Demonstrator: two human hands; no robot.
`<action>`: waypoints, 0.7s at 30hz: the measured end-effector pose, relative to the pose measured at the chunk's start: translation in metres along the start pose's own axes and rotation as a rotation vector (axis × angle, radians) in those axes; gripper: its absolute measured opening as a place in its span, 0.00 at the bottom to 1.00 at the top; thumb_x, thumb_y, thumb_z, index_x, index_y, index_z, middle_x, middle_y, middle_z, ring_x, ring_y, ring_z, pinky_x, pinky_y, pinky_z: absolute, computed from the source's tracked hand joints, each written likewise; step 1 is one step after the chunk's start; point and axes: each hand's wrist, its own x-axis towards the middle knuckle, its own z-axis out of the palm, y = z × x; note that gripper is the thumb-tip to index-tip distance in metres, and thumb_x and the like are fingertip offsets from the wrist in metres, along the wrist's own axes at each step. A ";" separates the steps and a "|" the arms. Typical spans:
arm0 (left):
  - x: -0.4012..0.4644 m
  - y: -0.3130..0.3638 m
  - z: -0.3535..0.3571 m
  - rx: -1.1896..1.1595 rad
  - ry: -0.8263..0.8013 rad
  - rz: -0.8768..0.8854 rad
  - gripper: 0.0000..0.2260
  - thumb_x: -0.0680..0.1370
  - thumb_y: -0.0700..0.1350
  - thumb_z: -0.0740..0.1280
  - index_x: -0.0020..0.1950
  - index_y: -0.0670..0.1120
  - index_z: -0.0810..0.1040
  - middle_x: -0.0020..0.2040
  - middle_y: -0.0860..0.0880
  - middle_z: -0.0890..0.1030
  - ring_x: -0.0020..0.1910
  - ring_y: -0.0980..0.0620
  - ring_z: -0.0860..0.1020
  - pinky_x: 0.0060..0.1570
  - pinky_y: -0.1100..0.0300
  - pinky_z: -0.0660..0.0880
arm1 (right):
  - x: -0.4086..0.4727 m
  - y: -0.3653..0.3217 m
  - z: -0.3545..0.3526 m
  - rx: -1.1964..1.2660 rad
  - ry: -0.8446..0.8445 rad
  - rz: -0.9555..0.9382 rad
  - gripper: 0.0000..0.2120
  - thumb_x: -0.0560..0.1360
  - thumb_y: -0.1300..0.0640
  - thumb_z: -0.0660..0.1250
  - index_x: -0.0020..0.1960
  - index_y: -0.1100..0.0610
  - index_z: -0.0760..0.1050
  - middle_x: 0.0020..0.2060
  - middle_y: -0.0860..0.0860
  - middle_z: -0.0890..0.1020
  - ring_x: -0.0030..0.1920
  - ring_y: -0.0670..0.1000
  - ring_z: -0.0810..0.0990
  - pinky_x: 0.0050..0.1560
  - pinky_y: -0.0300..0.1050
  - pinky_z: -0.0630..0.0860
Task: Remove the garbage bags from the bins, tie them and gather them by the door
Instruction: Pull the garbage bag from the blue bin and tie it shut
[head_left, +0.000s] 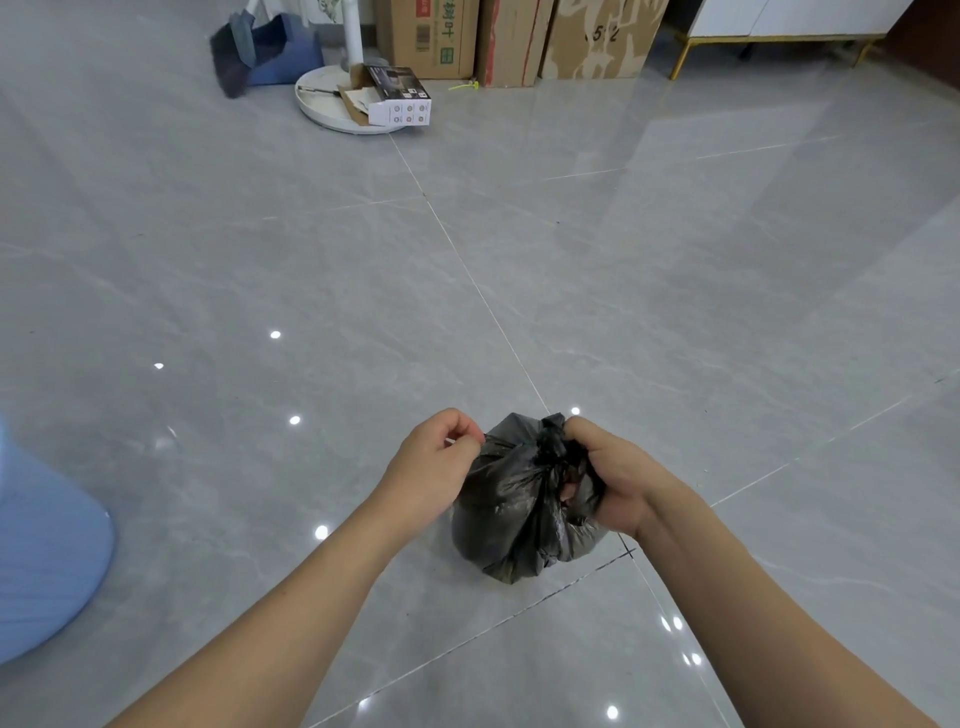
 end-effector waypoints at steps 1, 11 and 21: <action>0.001 -0.001 0.000 -0.006 -0.010 0.004 0.06 0.77 0.42 0.62 0.42 0.48 0.77 0.39 0.53 0.77 0.40 0.53 0.74 0.42 0.59 0.72 | 0.001 0.000 -0.001 0.039 -0.022 0.007 0.13 0.76 0.59 0.60 0.33 0.59 0.72 0.24 0.52 0.76 0.21 0.48 0.72 0.20 0.36 0.68; 0.008 0.001 0.000 -0.008 -0.037 0.057 0.03 0.77 0.46 0.66 0.44 0.50 0.79 0.40 0.56 0.79 0.40 0.55 0.76 0.45 0.60 0.73 | 0.005 0.004 -0.001 0.001 -0.201 -0.079 0.12 0.78 0.60 0.58 0.54 0.65 0.77 0.40 0.57 0.84 0.35 0.50 0.84 0.35 0.41 0.79; 0.012 0.007 0.000 0.113 -0.041 0.125 0.04 0.76 0.50 0.69 0.45 0.51 0.80 0.42 0.56 0.77 0.35 0.59 0.73 0.39 0.64 0.68 | -0.002 0.005 0.008 -0.255 -0.108 -0.151 0.12 0.78 0.62 0.60 0.51 0.64 0.81 0.44 0.60 0.85 0.42 0.55 0.84 0.44 0.45 0.79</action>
